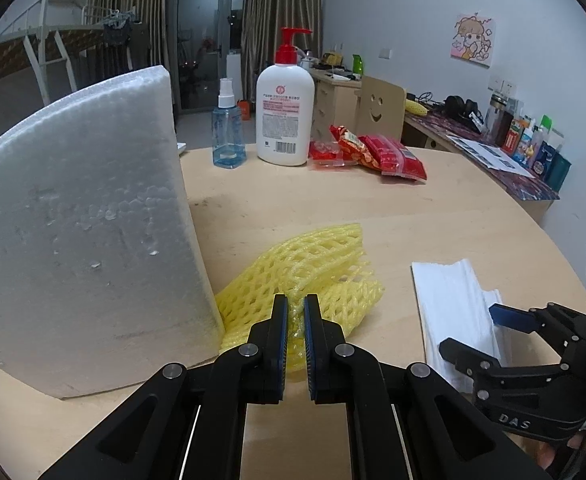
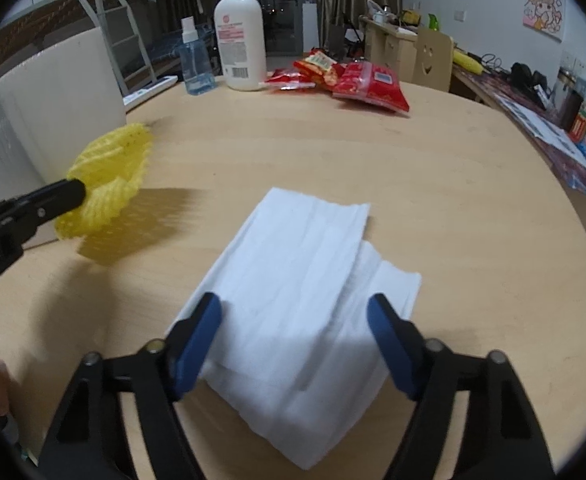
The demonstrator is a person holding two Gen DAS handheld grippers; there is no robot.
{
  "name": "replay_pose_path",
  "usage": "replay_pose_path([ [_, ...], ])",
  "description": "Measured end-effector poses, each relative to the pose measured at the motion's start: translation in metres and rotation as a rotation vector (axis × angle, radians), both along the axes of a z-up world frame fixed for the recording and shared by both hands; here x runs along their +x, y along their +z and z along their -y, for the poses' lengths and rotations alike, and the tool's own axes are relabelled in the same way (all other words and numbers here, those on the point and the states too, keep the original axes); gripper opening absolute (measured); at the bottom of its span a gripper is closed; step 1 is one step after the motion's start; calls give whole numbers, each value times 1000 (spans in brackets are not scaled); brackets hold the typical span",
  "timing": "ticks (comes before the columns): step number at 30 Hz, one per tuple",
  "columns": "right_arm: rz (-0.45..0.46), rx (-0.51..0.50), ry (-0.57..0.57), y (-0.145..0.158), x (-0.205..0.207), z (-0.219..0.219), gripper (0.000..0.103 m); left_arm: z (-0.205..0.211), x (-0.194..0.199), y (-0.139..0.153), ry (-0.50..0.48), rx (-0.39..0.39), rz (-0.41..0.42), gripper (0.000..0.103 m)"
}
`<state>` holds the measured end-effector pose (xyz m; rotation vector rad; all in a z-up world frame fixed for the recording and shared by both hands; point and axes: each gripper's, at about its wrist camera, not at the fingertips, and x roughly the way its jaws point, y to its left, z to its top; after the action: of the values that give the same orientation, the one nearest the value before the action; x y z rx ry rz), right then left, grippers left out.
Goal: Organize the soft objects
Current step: 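Close the right tool on the white tissues, then carry the yellow net with the left tool while the right tool carries the tissues toward the box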
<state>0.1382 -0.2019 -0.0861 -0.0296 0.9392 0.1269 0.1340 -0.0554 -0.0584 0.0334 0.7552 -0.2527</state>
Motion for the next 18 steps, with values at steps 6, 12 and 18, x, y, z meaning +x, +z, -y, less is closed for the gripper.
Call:
replay_pose_path([
  [6, 9, -17, -20, 2, -4, 2, 32, 0, -11, 6, -10, -2, 29, 8],
  [12, 22, 38, -53, 2, -11, 8, 8, 0, -23, 11, -18, -8, 52, 8],
  [18, 97, 103, -57, 20, -27, 13, 7, 0, -39, 21, -24, -20, 79, 8],
])
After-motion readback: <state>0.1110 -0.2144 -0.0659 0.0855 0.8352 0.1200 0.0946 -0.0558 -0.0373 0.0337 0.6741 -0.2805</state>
